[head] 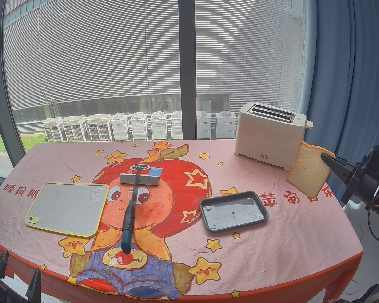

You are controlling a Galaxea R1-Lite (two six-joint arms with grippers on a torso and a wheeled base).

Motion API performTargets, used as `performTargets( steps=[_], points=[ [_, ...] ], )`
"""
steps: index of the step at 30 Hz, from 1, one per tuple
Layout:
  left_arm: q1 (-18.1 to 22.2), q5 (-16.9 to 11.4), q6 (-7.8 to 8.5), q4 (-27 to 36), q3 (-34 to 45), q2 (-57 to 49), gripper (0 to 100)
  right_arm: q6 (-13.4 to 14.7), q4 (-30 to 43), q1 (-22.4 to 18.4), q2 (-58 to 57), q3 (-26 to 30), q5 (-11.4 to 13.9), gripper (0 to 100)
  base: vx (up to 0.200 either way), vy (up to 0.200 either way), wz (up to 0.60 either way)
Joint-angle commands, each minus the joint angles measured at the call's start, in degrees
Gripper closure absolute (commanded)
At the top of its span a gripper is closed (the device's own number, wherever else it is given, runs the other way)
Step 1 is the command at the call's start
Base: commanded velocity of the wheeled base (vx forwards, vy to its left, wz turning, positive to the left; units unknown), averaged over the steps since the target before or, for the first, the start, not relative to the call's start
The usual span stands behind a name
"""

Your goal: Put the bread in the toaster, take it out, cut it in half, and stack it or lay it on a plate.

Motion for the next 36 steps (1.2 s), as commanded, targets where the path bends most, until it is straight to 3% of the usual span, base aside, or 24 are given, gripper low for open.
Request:
performTargets(
  steps=[1,36],
  points=[
    [0.0,0.0,0.02,0.0,1.0,-0.9,0,0.1,0.0,0.8,0.3,0.1,0.0,100,0.0,0.2,0.0],
    [0.0,-0.1,0.11,0.0,0.9,-0.9,0,0.2,0.1,4.9,0.2,1.7,0.0,100,0.0,0.2,0.0]
  ],
)
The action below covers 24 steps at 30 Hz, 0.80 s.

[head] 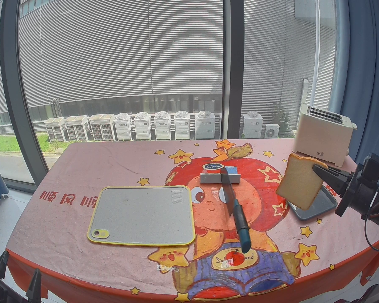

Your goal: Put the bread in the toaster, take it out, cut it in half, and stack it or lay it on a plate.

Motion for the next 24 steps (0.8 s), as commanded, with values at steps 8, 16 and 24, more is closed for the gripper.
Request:
performTargets(
  steps=[8,16,24],
  points=[
    [0.0,0.1,0.04,0.0,1.0,-0.9,0,0.0,-0.2,0.2,0.2,0.3,0.1,100,0.0,0.2,0.0],
    [0.0,0.1,-0.05,0.0,1.0,-0.9,0,0.1,-0.2,1.0,0.4,0.6,0.1,100,0.0,0.2,0.0],
    [0.0,0.1,-0.05,0.0,1.0,-0.9,0,0.5,-0.2,2.5,0.5,0.8,0.1,100,0.0,0.2,0.0]
  ],
)
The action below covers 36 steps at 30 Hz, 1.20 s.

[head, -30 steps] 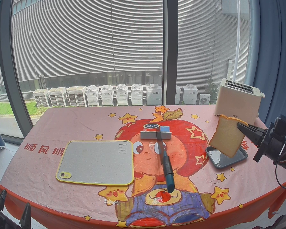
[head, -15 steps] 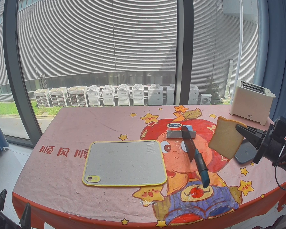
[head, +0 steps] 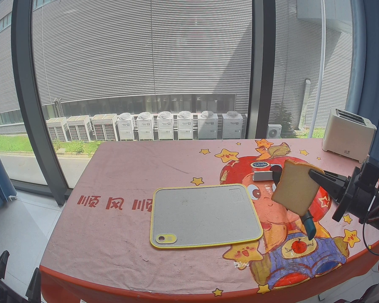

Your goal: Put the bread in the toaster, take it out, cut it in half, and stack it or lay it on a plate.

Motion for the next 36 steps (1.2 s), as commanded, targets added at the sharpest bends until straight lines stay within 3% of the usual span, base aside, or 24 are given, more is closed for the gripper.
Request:
performTargets(
  steps=[1,8,21,32,34,35,36],
  points=[
    [0.0,0.0,-0.03,0.0,1.0,-0.9,0,0.1,0.0,0.9,0.1,0.1,0.0,100,0.0,0.2,0.0],
    [0.0,0.0,0.06,0.0,1.0,-0.9,0,1.0,0.1,2.7,0.2,0.3,0.0,100,0.0,0.086,0.0],
    [0.0,0.0,0.06,0.0,0.9,-0.9,0,9.5,0.2,4.9,3.0,0.7,-0.1,100,0.0,0.0,0.0],
    [0.0,0.0,0.06,0.0,1.0,-0.9,0,24.8,-0.3,5.2,12.4,-0.1,-0.8,100,0.0,0.0,0.0],
    [0.0,0.0,0.06,0.0,1.0,-0.9,0,25.9,-0.3,5.2,12.6,-0.2,-0.8,100,0.0,0.0,0.0],
    [0.0,0.0,0.06,0.0,1.0,-0.9,0,29.4,-0.3,5.5,13.3,-1.0,-0.8,100,0.0,0.0,0.0],
    [0.0,0.0,0.06,0.0,1.0,-0.9,0,30.6,-0.3,5.8,13.5,-1.5,-0.8,100,0.0,0.0,0.0]
  ],
)
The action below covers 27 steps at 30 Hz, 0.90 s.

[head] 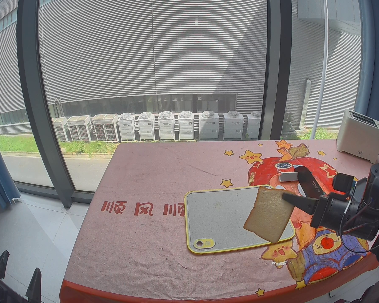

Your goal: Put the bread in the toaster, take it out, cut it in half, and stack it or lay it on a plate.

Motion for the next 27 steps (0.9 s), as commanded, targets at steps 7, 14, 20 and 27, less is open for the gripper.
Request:
performTargets(
  steps=[7,14,20,27],
  points=[
    [0.0,0.0,0.0,0.0,1.0,-0.9,0,11.5,-0.1,1.7,3.6,-3.4,-0.1,100,0.0,0.0,0.0],
    [0.0,0.0,0.0,0.0,1.0,-0.9,0,19.3,-0.1,1.1,4.3,-6.6,-0.1,100,0.0,0.0,0.0],
    [0.0,0.0,0.0,0.0,0.9,-0.9,0,22.4,-0.3,1.1,7.4,-7.3,-1.0,100,0.0,0.0,0.0],
    [0.0,0.0,0.0,0.0,1.0,-0.9,0,22.4,-13.8,1.4,17.2,-6.2,-5.9,100,0.0,0.0,0.0]
  ],
)
